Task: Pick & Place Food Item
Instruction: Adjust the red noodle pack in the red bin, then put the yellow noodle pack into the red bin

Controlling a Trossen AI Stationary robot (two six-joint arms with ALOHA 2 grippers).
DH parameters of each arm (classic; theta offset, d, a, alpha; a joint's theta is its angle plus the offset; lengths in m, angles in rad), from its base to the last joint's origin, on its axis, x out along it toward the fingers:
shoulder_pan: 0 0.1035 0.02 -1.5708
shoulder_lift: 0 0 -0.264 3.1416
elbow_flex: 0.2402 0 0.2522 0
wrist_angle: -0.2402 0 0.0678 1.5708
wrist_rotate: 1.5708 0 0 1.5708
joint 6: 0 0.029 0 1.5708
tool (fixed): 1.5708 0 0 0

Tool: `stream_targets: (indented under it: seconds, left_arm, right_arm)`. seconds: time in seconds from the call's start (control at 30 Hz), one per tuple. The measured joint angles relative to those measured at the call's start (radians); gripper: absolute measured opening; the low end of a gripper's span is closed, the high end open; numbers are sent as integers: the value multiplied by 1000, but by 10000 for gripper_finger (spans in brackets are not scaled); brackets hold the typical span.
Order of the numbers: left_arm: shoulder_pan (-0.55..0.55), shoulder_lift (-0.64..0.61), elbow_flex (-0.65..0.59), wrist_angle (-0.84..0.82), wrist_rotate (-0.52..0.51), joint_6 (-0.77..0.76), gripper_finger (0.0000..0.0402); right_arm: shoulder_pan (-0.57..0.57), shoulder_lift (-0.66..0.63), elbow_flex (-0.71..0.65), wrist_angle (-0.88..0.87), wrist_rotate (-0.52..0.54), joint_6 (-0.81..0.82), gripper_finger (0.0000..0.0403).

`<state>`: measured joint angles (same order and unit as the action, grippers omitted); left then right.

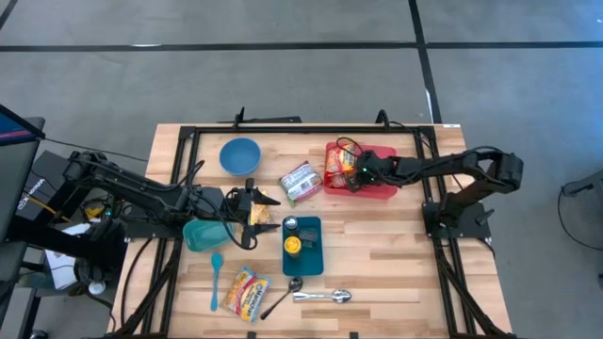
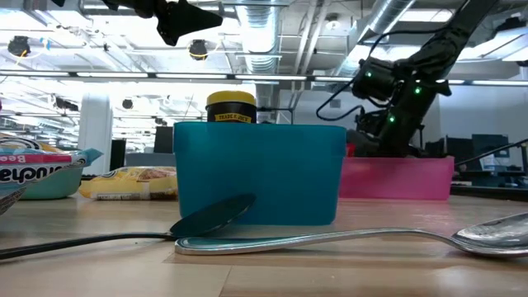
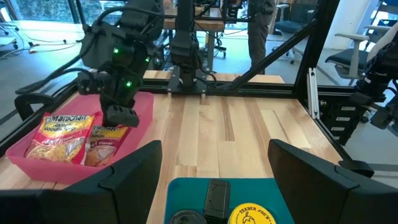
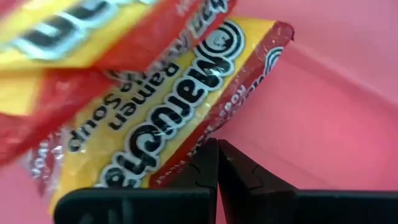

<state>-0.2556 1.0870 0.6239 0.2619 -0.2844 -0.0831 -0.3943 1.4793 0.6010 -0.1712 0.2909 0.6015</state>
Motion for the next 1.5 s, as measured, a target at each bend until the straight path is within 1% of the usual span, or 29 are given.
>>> stream_targets:
  seconds: [0.17,0.37,0.7,0.9,1.07,1.27,1.4,1.5]
  left_arm:
    - [0,0,0,0,0,0,290]
    - [0,0,0,-6,0,0,290]
    - [0,0,0,-56,0,-3,290]
    - [0,0,0,-144,1,-16,290]
    - [-3,0,0,-225,0,-36,290]
    - [-65,0,0,-285,0,-57,290]
    - [-138,0,0,-282,-3,-77,289]
    - [-200,0,0,-281,-55,-80,285]
  right_arm:
    - [-2,-32,0,-1,25,0,0]
    - [1,-99,0,-13,25,0,0]
    - [1,-224,0,-113,24,0,0]
    - [10,-288,0,-154,24,1,0]
    - [44,-318,0,-156,25,0,0]
    - [106,-355,0,-147,33,-7,0]
    - [154,-375,0,-128,79,-11,0]
    - [184,-385,0,-126,125,-11,0]
